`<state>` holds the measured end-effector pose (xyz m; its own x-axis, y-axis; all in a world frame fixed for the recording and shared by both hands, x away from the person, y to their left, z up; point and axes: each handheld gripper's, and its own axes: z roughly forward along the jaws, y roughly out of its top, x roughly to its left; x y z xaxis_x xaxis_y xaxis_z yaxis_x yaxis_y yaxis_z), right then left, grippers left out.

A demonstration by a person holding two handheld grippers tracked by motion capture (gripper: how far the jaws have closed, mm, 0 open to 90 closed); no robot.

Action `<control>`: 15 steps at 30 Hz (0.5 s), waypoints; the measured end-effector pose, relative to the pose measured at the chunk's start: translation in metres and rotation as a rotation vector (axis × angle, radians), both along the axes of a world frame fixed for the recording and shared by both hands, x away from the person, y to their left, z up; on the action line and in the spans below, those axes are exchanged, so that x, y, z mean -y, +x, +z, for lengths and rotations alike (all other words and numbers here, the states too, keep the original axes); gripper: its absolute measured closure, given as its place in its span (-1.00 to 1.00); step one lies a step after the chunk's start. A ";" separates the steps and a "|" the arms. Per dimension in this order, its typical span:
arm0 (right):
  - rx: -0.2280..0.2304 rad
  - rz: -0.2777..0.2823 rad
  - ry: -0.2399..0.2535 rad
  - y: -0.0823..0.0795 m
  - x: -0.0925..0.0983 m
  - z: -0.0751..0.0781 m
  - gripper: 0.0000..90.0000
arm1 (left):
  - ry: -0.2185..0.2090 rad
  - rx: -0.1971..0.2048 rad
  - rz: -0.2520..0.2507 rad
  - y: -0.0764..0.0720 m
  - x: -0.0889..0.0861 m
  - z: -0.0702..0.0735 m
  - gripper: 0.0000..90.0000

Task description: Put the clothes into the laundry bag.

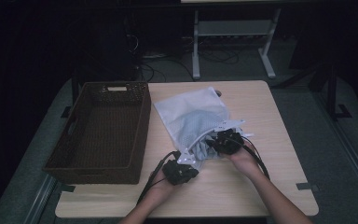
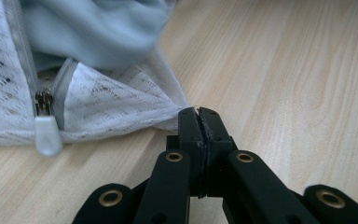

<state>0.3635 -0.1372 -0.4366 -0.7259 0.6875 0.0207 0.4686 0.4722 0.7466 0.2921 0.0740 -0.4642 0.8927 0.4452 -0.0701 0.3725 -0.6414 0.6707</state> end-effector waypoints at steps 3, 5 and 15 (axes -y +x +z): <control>0.012 -0.033 -0.005 0.010 -0.002 -0.002 0.76 | 0.000 -0.003 -0.002 0.000 0.000 0.000 0.99; 0.022 -0.054 -0.004 0.016 -0.004 -0.003 0.76 | 0.001 -0.007 -0.005 -0.001 -0.001 0.000 0.99; 0.008 -0.037 0.022 0.025 0.002 -0.004 0.44 | -0.001 -0.015 0.003 0.001 -0.004 -0.001 0.99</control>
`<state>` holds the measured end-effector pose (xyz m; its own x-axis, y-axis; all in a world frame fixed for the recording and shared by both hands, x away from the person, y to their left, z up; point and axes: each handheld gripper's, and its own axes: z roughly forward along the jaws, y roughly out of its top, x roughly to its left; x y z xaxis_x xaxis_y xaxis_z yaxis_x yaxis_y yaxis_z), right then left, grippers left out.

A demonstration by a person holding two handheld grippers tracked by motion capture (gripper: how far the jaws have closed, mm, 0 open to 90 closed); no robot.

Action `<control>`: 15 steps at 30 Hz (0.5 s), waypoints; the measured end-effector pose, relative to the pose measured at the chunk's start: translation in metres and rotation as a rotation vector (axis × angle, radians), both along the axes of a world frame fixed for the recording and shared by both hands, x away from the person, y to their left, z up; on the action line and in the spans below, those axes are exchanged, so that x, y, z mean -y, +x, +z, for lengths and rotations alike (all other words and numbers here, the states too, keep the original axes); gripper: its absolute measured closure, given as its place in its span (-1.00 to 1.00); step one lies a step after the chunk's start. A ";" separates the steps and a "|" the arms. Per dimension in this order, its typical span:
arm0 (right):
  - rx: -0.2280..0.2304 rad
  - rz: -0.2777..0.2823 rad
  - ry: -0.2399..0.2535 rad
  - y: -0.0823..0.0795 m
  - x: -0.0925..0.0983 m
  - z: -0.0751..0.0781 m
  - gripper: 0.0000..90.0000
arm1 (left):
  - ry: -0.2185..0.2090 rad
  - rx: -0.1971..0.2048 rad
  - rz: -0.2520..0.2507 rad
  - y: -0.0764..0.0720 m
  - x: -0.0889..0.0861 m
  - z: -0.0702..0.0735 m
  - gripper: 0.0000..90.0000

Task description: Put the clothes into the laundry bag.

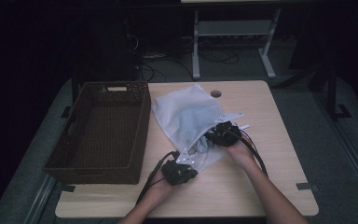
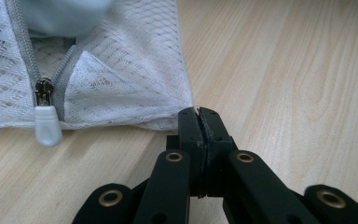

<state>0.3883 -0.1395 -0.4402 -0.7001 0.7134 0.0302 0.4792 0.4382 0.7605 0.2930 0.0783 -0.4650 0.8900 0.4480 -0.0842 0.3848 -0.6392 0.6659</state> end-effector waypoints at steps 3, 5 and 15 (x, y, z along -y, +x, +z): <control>0.000 0.030 0.011 -0.006 0.009 0.005 0.17 | -0.003 0.000 0.004 0.000 0.000 0.000 0.99; 0.001 0.043 0.024 -0.011 0.017 0.010 0.03 | -0.006 0.001 0.005 0.000 -0.001 0.001 0.99; 0.029 0.050 0.077 -0.025 0.067 0.027 -0.17 | -0.013 -0.007 0.009 0.001 -0.004 0.002 0.98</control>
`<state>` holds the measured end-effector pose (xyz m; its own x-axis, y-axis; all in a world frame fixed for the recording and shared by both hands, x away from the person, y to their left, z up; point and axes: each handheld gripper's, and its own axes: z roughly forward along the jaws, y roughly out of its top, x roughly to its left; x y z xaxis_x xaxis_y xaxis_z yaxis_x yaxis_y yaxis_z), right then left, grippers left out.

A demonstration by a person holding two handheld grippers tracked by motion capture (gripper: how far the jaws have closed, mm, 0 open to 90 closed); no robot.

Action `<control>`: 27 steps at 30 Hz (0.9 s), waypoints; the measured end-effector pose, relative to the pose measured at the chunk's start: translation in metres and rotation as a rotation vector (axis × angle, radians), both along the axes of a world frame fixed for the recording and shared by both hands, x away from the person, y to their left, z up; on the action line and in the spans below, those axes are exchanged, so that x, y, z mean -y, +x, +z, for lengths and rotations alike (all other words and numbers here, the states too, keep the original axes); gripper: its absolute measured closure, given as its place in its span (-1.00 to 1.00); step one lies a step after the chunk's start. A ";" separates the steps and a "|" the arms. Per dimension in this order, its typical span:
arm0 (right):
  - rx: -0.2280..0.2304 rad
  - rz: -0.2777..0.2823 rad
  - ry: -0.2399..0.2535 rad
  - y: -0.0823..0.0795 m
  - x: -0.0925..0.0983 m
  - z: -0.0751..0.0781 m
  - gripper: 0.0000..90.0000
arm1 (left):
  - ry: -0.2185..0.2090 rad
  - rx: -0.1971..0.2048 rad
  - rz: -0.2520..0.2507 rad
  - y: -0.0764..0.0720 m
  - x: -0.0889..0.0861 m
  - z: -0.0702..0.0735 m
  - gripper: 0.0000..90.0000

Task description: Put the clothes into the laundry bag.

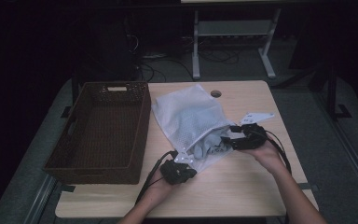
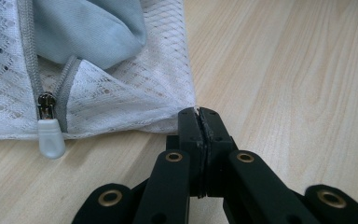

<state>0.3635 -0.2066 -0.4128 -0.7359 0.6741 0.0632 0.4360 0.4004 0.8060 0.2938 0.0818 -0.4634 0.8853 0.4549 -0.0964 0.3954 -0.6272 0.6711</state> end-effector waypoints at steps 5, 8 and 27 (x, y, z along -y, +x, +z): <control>-0.027 -0.119 -0.080 0.018 0.035 -0.018 -0.09 | 0.002 -0.002 -0.001 0.000 -0.001 0.000 0.99; -0.049 -0.177 -0.112 0.027 0.050 -0.032 -0.01 | 0.001 -0.005 0.004 0.000 -0.002 0.001 0.98; -0.177 -0.101 -0.176 0.026 0.048 -0.052 0.94 | 0.032 -0.006 0.068 0.004 -0.018 0.005 0.98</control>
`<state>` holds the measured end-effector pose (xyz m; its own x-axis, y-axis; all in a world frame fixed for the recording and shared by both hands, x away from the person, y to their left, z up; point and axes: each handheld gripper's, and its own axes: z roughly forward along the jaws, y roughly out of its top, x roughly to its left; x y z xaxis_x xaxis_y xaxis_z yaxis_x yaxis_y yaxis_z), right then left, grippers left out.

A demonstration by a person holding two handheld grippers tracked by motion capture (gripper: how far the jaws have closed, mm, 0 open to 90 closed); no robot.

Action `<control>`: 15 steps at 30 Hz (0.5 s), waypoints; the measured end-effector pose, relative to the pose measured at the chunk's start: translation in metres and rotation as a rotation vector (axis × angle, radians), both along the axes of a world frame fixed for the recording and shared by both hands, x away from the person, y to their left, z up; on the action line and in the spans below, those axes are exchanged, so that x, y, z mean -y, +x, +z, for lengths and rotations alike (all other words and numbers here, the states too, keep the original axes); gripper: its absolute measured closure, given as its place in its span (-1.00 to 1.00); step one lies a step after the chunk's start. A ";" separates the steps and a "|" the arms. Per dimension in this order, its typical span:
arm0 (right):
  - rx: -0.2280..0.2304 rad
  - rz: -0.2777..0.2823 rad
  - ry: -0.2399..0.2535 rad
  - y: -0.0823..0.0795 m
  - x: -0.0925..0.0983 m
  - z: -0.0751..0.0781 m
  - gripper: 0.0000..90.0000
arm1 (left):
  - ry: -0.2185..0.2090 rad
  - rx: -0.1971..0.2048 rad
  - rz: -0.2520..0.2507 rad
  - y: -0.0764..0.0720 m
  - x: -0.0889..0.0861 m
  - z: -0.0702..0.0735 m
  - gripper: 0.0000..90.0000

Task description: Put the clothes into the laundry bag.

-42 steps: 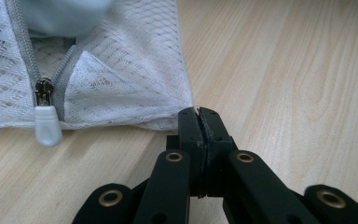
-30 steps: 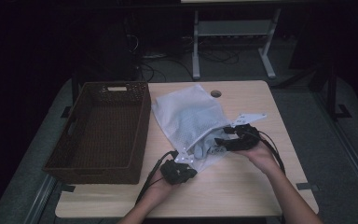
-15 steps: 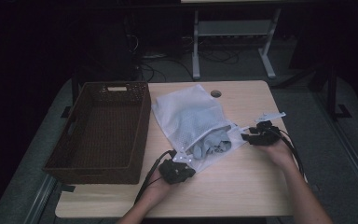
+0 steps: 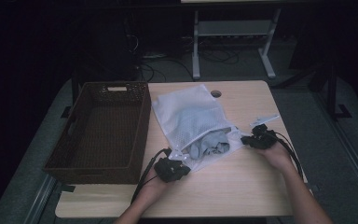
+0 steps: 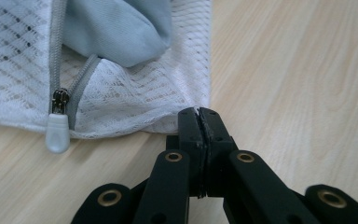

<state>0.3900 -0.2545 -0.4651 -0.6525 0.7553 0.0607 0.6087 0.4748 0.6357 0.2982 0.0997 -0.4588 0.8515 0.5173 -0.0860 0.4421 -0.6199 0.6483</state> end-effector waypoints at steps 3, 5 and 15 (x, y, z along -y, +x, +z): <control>0.005 0.027 -0.018 -0.010 -0.005 0.004 0.95 | 0.020 -0.005 0.021 0.000 -0.005 0.001 0.98; 0.008 0.045 -0.030 -0.020 -0.007 0.006 0.95 | 0.028 -0.010 0.033 0.001 -0.007 0.001 0.98; 0.019 0.118 -0.024 -0.073 -0.007 0.014 0.95 | 0.036 -0.018 0.066 -0.009 -0.016 0.011 0.76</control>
